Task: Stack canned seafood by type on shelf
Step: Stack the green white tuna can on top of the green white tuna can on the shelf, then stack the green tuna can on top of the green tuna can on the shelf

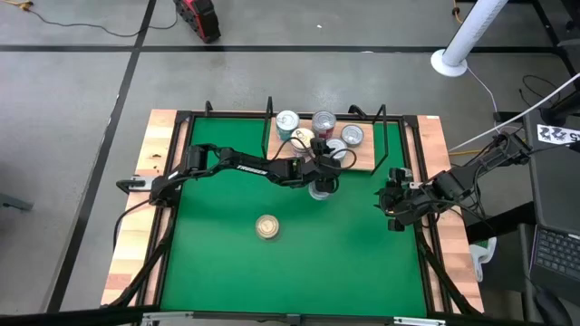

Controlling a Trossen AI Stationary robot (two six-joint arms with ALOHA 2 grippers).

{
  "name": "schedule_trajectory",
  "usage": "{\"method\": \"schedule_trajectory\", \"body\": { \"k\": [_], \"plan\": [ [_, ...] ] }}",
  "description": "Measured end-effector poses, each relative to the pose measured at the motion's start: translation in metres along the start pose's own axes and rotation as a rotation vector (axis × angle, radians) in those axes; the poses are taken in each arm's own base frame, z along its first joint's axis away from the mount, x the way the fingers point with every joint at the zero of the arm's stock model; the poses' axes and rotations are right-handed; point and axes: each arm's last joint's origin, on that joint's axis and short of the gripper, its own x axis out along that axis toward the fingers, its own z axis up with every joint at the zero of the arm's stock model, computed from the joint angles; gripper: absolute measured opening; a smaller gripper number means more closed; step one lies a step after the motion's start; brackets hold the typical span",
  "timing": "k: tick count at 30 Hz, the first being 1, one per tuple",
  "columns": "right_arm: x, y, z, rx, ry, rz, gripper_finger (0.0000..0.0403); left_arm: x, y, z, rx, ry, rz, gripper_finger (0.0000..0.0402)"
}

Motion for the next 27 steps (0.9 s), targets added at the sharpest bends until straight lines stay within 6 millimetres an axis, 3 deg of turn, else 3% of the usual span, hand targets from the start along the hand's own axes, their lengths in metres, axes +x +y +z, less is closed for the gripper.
{"method": "schedule_trajectory", "body": {
  "k": [12, 27],
  "plan": [
    [0.000, 0.000, 0.000, 0.000, 0.000, 0.000, 0.0161, -0.010, -0.009, 0.008, 0.011, -0.031, -0.014, 0.0260],
    [0.000, 0.000, 0.000, 0.000, 0.001, 0.000, 0.0161, -0.055, -0.013, 0.041, 0.091, -0.151, -0.028, 0.0260]
  ]
}}
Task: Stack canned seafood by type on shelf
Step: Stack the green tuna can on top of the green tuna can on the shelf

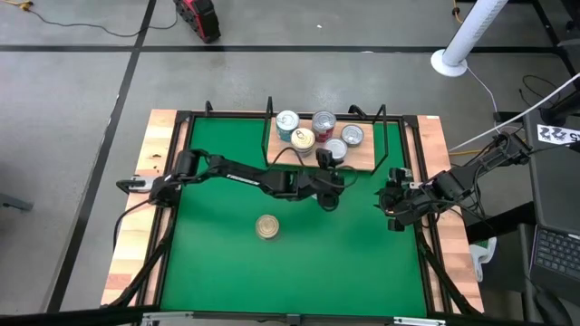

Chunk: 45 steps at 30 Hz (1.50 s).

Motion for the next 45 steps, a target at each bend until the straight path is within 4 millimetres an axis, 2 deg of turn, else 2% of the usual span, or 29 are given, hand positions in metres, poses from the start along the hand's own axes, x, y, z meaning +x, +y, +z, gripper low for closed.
{"method": "schedule_trajectory", "body": {
  "k": [9, 19, 22, 27, 33, 37, 45],
  "plan": [
    [0.000, 0.000, 0.000, 0.000, 0.000, 0.000, 0.0161, -0.041, 0.019, 0.019, 0.001, 0.011, -0.052, 0.0260],
    [0.000, 0.000, 0.000, 0.000, 0.000, -0.002, 0.0162, -0.079, 0.022, 0.014, -0.009, 0.170, -0.166, 0.0260],
    [0.000, 0.000, 0.000, 0.016, -0.004, -0.011, 0.0180, -0.083, 0.018, 0.011, -0.009, 0.204, -0.187, 0.0260],
    [0.000, -0.004, -0.003, 0.088, -0.006, -0.102, 0.0243, -0.085, 0.015, 0.009, -0.016, 0.233, -0.199, 0.0260],
    [-0.002, -0.010, -0.016, 0.120, 0.131, -0.125, 0.0305, -0.085, 0.015, 0.008, -0.017, 0.238, -0.199, 0.0260],
    [-0.004, -0.014, -0.023, 0.090, 0.213, -0.153, 0.0319, -0.085, 0.015, 0.008, -0.019, 0.238, -0.199, 0.0260],
    [-0.007, -0.021, -0.032, 0.044, 0.311, -0.215, 0.0321, -0.085, 0.015, 0.008, -0.022, 0.238, -0.198, 0.0260]
  ]
}}
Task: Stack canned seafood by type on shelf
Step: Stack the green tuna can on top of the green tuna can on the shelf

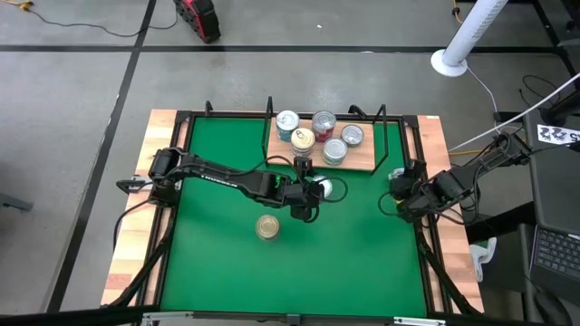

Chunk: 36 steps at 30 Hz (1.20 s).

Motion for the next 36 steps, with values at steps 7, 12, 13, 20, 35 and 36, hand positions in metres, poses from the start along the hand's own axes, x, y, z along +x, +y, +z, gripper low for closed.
{"method": "schedule_trajectory", "body": {
  "k": [7, 12, 13, 20, 35, 36],
  "plan": [
    [0.008, -0.016, 0.003, 0.047, 0.111, -0.025, 0.0321, 0.000, 0.000, 0.000, -0.024, 0.000, 0.000, 0.0260],
    [0.015, -0.030, 0.007, 0.048, 0.180, -0.035, 0.0321, 0.000, 0.000, 0.000, -0.032, 0.000, -0.001, 0.0260],
    [0.016, -0.033, 0.007, 0.054, 0.199, -0.024, 0.0321, 0.000, 0.000, 0.000, -0.032, 0.000, -0.001, 0.0260],
    [0.024, -0.050, 0.008, 0.107, 0.284, 0.028, 0.0321, 0.000, 0.000, 0.000, -0.033, 0.000, 0.000, 0.0260],
    [0.047, -0.063, 0.025, 0.235, 0.370, 0.038, 0.0321, -0.002, -0.003, 0.001, -0.039, -0.004, -0.005, 0.0260],
    [0.050, -0.064, 0.026, 0.233, 0.396, 0.046, 0.0321, -0.002, -0.003, 0.001, -0.039, -0.004, -0.005, 0.0260]
  ]
}}
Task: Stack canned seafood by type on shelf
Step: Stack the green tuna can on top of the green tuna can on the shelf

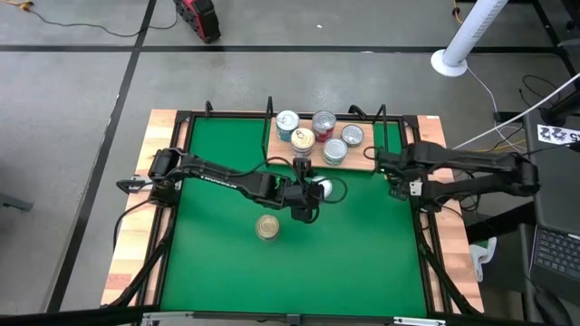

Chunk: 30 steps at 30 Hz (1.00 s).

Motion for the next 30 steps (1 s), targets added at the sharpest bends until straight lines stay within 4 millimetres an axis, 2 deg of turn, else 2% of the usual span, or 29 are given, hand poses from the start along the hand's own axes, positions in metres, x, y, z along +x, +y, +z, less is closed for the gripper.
{"method": "schedule_trajectory", "body": {
  "k": [7, 15, 25, 30],
  "plan": [
    [0.019, 0.001, 0.021, 0.008, 0.168, -0.012, 0.0321, -0.002, -0.002, 0.001, 0.005, -0.004, -0.003, 0.0260],
    [0.030, 0.006, 0.030, -0.016, 0.250, -0.030, 0.0321, -0.002, -0.002, 0.001, 0.006, -0.003, -0.003, 0.0260],
    [0.027, 0.005, 0.035, -0.023, 0.219, -0.046, 0.0321, -0.002, -0.002, 0.001, 0.003, -0.004, -0.003, 0.0260],
    [0.019, 0.004, 0.044, -0.243, 0.142, -0.027, 0.0321, -0.002, -0.002, 0.001, 0.002, -0.004, -0.003, 0.0260]
  ]
}}
